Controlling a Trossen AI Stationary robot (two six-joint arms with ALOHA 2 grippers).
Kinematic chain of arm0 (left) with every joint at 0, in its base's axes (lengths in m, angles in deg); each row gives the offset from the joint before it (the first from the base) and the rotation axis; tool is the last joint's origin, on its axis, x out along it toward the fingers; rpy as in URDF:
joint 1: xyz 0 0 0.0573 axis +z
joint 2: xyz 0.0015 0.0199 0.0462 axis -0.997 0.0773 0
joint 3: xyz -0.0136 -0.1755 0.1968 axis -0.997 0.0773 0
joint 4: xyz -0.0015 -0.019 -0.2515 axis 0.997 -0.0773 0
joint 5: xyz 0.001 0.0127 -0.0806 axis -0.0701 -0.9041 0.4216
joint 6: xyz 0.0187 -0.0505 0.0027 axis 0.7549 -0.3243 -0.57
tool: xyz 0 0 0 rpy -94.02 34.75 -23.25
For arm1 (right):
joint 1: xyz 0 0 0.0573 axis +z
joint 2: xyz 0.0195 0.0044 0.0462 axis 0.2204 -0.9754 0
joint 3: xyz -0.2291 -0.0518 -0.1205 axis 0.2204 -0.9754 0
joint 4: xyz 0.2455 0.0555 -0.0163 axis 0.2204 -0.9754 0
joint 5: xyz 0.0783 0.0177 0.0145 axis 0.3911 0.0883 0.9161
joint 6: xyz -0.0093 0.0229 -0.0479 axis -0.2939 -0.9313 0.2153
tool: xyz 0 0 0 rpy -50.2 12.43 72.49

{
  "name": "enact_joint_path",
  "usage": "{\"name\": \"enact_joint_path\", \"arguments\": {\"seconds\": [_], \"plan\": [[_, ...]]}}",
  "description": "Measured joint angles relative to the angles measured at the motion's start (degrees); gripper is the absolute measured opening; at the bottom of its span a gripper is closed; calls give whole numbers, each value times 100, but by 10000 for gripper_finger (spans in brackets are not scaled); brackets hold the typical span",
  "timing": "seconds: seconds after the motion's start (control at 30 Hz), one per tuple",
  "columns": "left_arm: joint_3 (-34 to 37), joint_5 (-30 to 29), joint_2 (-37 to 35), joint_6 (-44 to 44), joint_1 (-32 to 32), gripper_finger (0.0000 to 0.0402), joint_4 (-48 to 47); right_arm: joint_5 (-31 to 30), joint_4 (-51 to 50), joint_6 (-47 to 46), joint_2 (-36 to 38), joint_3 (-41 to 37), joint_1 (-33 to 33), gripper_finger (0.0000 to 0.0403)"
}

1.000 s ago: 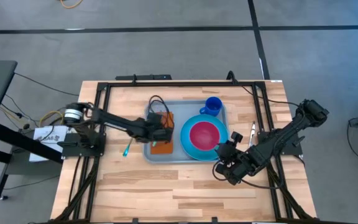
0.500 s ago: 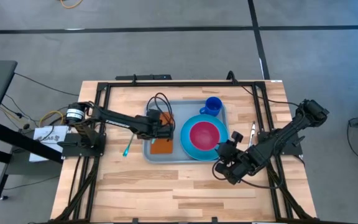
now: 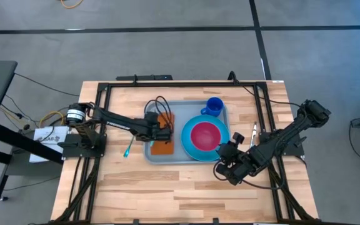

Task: Set up tray
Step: Put the blue spoon on the brown table napkin to the left of the blue plate, then put the white patterned knife on the brown table napkin to the left of the blue plate

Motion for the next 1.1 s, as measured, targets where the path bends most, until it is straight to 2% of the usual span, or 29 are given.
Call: {"name": "enact_joint_path", "arguments": {"seconds": [0.23,0.5,0.77,0.93,1.1], "plan": [[403,69,0,89,0,0,902,0,14,0,0,0,0,118],[428,186,0,415,0,5,904,0,12,2,0,0,0,118],[428,182,0,444,-4,42,932,0,12,2,0,0,0,118],[428,236,0,477,-11,60,1253,0,12,2,0,0,0,118],[425,50,0,815,-11,59,1562,0,10,5,0,0,0,118]]}}
